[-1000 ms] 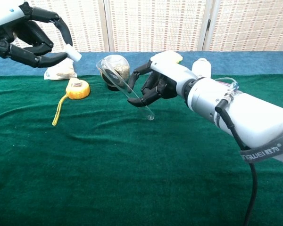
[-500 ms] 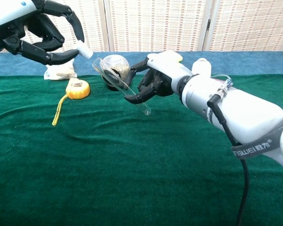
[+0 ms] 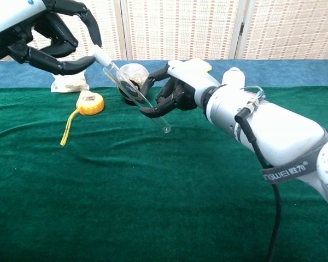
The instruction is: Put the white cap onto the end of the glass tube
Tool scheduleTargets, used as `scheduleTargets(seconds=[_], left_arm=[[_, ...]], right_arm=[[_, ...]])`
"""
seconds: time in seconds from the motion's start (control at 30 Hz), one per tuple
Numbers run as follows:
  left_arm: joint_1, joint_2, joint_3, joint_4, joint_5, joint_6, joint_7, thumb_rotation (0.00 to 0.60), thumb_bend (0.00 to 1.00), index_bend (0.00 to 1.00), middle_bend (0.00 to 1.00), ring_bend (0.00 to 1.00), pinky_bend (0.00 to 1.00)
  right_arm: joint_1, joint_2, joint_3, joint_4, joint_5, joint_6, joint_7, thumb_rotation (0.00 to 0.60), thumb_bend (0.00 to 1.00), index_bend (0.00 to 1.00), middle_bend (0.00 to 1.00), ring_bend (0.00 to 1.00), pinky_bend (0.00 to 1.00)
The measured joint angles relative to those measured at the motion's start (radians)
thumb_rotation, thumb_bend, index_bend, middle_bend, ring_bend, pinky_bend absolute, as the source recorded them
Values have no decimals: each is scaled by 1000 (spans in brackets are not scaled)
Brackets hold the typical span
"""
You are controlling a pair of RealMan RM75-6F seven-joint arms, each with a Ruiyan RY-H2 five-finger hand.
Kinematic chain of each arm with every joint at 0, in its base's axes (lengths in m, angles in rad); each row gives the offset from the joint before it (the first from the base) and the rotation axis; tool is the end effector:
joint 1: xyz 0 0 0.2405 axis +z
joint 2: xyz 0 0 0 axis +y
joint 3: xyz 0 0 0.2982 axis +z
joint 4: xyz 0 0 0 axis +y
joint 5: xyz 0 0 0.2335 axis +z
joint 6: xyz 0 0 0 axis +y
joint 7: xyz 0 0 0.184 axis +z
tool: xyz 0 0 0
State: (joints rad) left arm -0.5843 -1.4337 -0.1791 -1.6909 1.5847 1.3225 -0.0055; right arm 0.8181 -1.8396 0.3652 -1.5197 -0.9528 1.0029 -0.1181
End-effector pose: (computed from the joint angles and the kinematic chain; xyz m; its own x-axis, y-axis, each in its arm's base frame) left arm -0.1202 0.3489 0.0384 0.0541 0.0487 0.9973 0.8144 -0.5801 -0.0159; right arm -0.0480 -0.3951 -0.1184 -0.1660 -0.4229 0.8908 -0.9379 -0.2113 -0.2751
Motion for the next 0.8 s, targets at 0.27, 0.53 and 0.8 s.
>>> scheduleTargets(seconds=[0.27, 0.53, 0.8], left_arm=[[-2, -2, 3, 0, -2, 0, -1, 600, 537, 626, 1000, 905, 812], [-1, -5, 6, 5, -3, 3, -5, 600, 537, 626, 1000, 905, 812], [2, -5, 10, 7, -1, 8, -8, 600, 539, 627, 1000, 905, 812]], right_arm=[[2, -4, 2, 3, 2, 2, -2, 600, 673, 949, 1000, 1000, 1000], [4, -14, 4, 10, -1, 3, 5, 600, 673, 949, 1000, 1000, 1000], [5, -20, 7, 14, -2, 4, 9, 600, 673, 949, 1000, 1000, 1000]])
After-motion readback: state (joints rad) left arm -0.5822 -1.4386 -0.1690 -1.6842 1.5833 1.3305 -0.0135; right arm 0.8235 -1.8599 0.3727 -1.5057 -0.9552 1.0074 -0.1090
